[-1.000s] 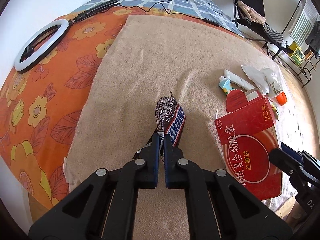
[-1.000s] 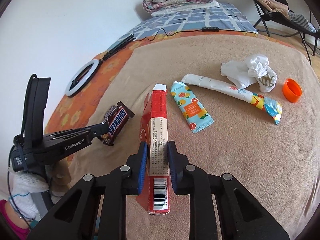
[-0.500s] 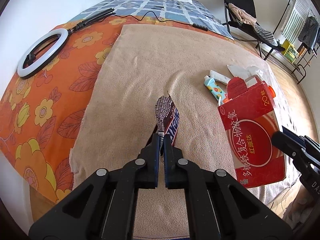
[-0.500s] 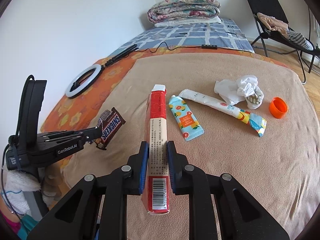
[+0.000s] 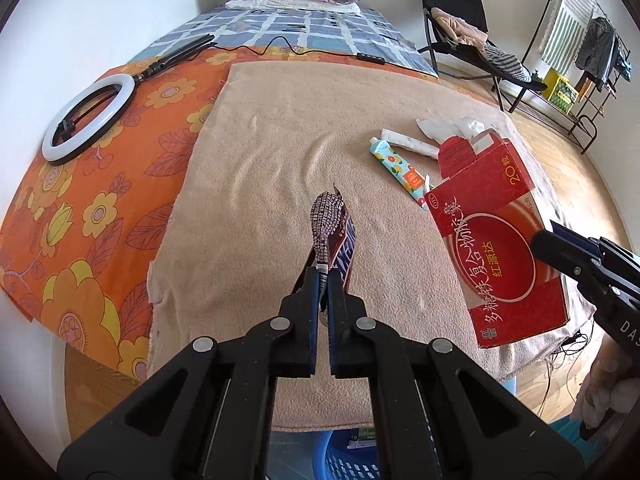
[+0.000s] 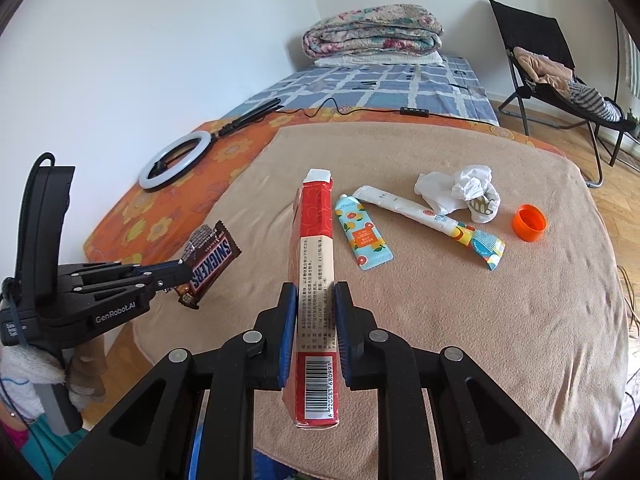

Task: Collect trash
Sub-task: 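Carry the Snickers bar and red box over the blue basket with both tools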

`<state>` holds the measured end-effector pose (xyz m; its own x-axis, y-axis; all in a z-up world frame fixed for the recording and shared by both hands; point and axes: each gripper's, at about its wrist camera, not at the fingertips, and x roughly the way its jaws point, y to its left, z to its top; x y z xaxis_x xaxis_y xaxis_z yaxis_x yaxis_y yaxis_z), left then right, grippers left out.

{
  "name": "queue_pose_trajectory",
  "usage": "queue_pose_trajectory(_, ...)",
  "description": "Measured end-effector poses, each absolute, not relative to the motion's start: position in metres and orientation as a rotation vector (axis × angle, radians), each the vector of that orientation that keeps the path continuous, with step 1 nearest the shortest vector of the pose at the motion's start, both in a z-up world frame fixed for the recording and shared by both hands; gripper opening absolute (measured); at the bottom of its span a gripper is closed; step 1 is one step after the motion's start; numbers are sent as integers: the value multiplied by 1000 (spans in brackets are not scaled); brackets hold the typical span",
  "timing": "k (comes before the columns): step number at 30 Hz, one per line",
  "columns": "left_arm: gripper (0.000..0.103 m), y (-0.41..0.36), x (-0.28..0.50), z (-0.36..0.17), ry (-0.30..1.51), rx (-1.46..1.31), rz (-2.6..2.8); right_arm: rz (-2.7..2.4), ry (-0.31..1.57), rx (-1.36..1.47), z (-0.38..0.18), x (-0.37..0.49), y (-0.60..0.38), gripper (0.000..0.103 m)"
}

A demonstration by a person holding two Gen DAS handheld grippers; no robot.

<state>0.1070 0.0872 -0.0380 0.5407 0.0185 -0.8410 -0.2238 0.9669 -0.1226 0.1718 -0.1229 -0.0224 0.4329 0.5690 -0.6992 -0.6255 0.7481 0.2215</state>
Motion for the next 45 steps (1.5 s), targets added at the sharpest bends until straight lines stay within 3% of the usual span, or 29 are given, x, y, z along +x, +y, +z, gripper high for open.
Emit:
queue_pose_trajectory(19, 1, 32, 27, -28, 1001, -194, 54, 814, 844, -99, -12, 99, -169, 17)
queue_pose_trajectory(45, 1, -14, -22, -91, 1147, -156, -6, 846, 949, -217, -55, 29, -204, 17)
